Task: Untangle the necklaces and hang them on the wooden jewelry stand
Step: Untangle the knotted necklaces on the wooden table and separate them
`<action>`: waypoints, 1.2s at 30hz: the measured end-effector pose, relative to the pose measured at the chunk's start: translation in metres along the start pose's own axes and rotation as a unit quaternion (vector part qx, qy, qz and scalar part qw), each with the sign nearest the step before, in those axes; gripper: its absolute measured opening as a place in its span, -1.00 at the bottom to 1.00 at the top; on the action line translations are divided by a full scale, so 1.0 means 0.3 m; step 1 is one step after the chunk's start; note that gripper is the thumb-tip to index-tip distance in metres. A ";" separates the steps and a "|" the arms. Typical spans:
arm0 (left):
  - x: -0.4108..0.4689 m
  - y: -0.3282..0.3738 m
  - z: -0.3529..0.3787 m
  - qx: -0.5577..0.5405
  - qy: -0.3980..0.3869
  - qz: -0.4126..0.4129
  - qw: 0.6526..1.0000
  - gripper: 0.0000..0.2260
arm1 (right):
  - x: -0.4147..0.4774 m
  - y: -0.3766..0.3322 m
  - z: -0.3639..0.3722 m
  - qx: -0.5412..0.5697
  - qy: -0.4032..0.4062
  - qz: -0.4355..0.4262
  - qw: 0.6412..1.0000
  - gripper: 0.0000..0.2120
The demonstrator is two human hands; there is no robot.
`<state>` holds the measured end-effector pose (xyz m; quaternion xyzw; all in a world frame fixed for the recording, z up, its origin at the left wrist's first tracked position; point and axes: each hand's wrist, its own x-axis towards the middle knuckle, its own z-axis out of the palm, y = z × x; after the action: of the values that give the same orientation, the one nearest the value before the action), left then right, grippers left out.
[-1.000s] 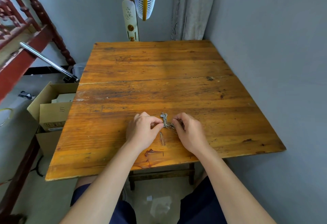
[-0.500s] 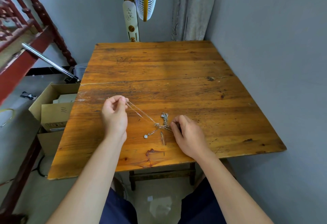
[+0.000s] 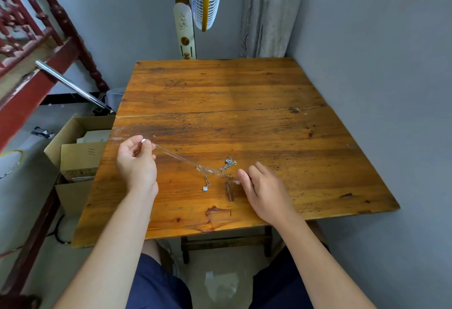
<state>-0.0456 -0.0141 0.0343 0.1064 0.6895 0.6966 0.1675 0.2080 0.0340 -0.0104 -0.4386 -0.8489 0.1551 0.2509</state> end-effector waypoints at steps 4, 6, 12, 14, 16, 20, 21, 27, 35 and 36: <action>0.010 -0.012 -0.005 0.047 0.011 0.017 0.999 -0.81 | -0.010 0.002 -0.007 0.016 0.004 -0.042 0.999 -0.54; 0.023 -0.018 -0.009 0.079 0.007 0.033 0.996 -0.83 | -0.022 0.004 -0.009 0.030 0.012 -0.055 0.998 -0.56; 0.071 -0.012 0.015 0.141 -0.032 0.073 0.987 -0.87 | -0.011 0.013 0.000 0.036 0.092 0.040 0.994 -0.60; 0.071 -0.016 0.021 0.201 -0.079 0.091 0.972 -0.85 | -0.006 0.016 -0.001 0.057 0.091 0.059 0.993 -0.59; 0.035 -0.032 0.011 0.275 -0.125 0.123 0.945 -0.75 | -0.008 0.018 -0.001 0.048 0.084 0.052 0.994 -0.59; -0.130 -0.093 -0.035 0.369 -0.184 0.232 0.881 -0.63 | -0.005 0.025 0.003 0.021 0.070 0.040 0.996 -0.59; -0.175 -0.109 -0.045 0.397 -0.189 0.256 0.861 -0.58 | -0.004 0.024 0.004 0.010 0.064 0.042 0.997 -0.59; -0.286 -0.169 -0.070 0.442 -0.178 0.306 0.824 -0.75 | -0.001 0.012 -0.016 0.076 0.017 0.122 0.990 -0.66; -0.255 -0.135 -0.145 0.479 -0.159 0.283 0.815 -0.89 | -0.003 0.034 -0.012 0.166 0.101 0.130 0.972 -0.94; -0.244 -0.127 -0.162 0.486 -0.142 0.271 0.819 -0.89 | -0.004 0.036 -0.011 0.156 0.109 0.131 0.973 -0.91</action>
<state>0.0069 -0.0871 0.0011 0.4543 0.8504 0.2651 -0.0049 0.2176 0.0393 -0.0133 -0.5152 -0.7171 0.2685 0.3851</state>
